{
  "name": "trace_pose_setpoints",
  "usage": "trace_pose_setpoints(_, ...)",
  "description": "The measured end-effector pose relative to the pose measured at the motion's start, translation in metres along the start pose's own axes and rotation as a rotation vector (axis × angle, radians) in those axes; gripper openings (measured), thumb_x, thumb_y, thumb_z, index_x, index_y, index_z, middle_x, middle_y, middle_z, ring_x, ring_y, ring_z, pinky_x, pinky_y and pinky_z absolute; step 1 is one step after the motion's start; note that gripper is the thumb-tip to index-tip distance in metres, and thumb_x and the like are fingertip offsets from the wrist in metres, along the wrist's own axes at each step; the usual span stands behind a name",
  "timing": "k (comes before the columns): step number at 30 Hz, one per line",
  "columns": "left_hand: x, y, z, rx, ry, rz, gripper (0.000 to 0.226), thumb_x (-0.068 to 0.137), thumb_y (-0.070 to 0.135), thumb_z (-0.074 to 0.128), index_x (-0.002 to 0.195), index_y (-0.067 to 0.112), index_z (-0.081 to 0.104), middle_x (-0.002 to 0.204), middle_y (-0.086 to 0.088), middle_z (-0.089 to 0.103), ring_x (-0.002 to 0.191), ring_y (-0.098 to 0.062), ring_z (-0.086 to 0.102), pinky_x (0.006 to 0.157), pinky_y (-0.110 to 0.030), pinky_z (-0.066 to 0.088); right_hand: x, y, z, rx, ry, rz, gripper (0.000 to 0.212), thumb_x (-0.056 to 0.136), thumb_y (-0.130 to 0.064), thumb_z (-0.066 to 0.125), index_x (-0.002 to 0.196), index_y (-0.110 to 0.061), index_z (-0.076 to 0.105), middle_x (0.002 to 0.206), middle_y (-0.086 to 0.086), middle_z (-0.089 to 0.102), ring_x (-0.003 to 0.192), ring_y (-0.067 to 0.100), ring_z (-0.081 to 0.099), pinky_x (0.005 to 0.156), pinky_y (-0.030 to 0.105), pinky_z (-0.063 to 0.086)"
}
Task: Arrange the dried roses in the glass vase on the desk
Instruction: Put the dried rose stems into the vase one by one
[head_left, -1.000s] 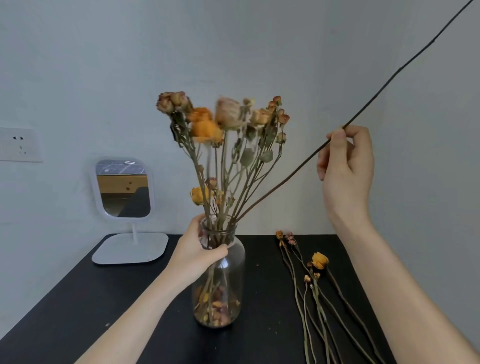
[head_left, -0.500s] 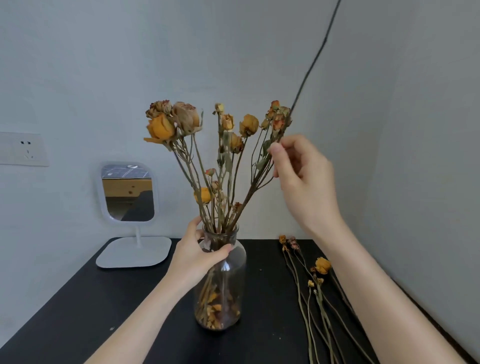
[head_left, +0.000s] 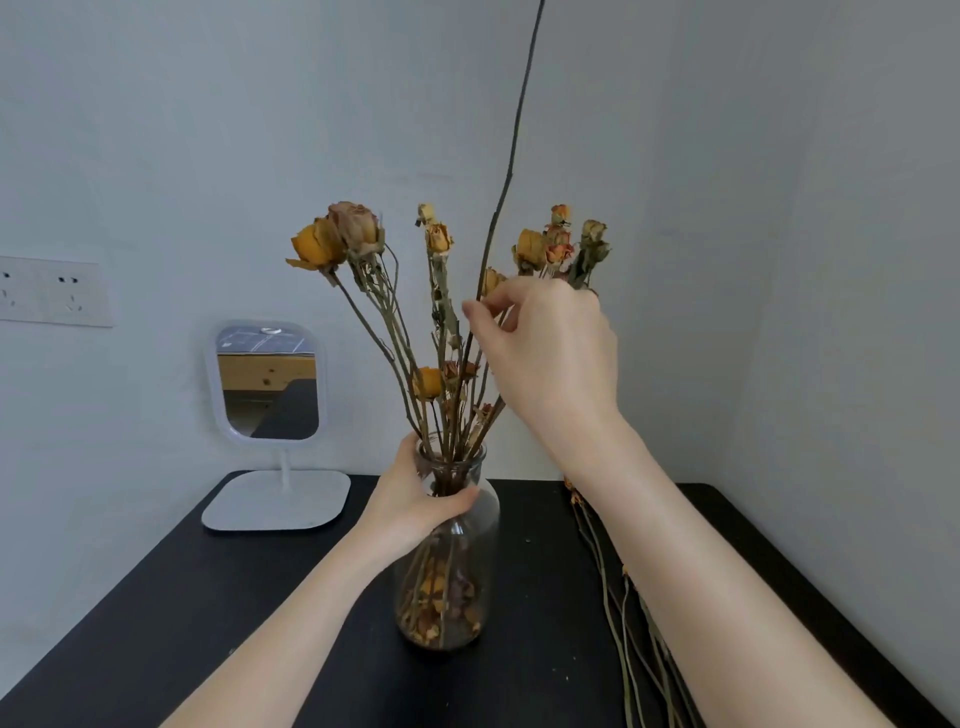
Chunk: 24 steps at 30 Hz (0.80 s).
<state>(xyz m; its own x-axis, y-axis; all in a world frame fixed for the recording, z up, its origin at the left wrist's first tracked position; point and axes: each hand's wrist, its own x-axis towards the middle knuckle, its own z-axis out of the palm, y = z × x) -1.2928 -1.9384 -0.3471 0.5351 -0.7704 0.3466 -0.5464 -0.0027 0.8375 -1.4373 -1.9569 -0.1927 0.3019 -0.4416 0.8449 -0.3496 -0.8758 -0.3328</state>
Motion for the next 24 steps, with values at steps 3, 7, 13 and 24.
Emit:
trace_pose_setpoints(3, 0.002, 0.001, -0.002, 0.024, -0.035, -0.018, 0.070, 0.062, 0.044, 0.077, 0.118, 0.037, 0.036, 0.095, 0.031, 0.048, 0.085, 0.007, 0.048, 0.071, -0.006, 0.034, -0.004, 0.002, 0.007, -0.056, -0.067, 0.026, 0.023, 0.091, -0.034, 0.054, 0.086, -0.018, 0.070, 0.057, -0.007, 0.055, 0.055, 0.016, 0.057, 0.052, 0.024, 0.043)
trace_pose_setpoints(7, 0.004, 0.000, -0.004, -0.015, -0.066, -0.031, 0.072, 0.051, 0.054, 0.073, 0.114, 0.038, 0.043, 0.096, 0.028, 0.054, 0.093, 0.003, 0.051, 0.080, -0.016, 0.038, -0.015, 0.006, 0.021, -0.146, -0.208, 0.049, 0.023, 0.092, -0.030, 0.054, 0.086, -0.015, 0.071, 0.075, 0.001, 0.068, 0.066, 0.021, 0.064, 0.059, 0.030, 0.052)
trace_pose_setpoints(13, 0.007, -0.003, -0.002, -0.027, -0.076, -0.029, 0.054, 0.062, 0.038, 0.078, 0.102, 0.046, 0.043, 0.097, 0.023, 0.057, 0.095, 0.002, 0.054, 0.081, -0.019, 0.042, -0.042, 0.015, 0.042, -0.164, -0.369, 0.121, 0.021, 0.093, -0.028, 0.051, 0.093, -0.017, 0.069, 0.081, 0.001, 0.067, 0.072, 0.019, 0.064, 0.066, 0.034, 0.055)
trace_pose_setpoints(24, 0.002, -0.003, -0.002, -0.059, -0.070, 0.011, 0.056, 0.069, 0.030, 0.078, 0.111, 0.037, 0.043, 0.098, 0.024, 0.057, 0.092, 0.009, 0.053, 0.070, -0.009, 0.039, -0.052, 0.021, 0.052, -0.053, -0.280, 0.188, 0.026, 0.093, -0.035, 0.050, 0.089, -0.018, 0.069, 0.071, -0.002, 0.065, 0.062, 0.015, 0.061, 0.048, 0.021, 0.041)
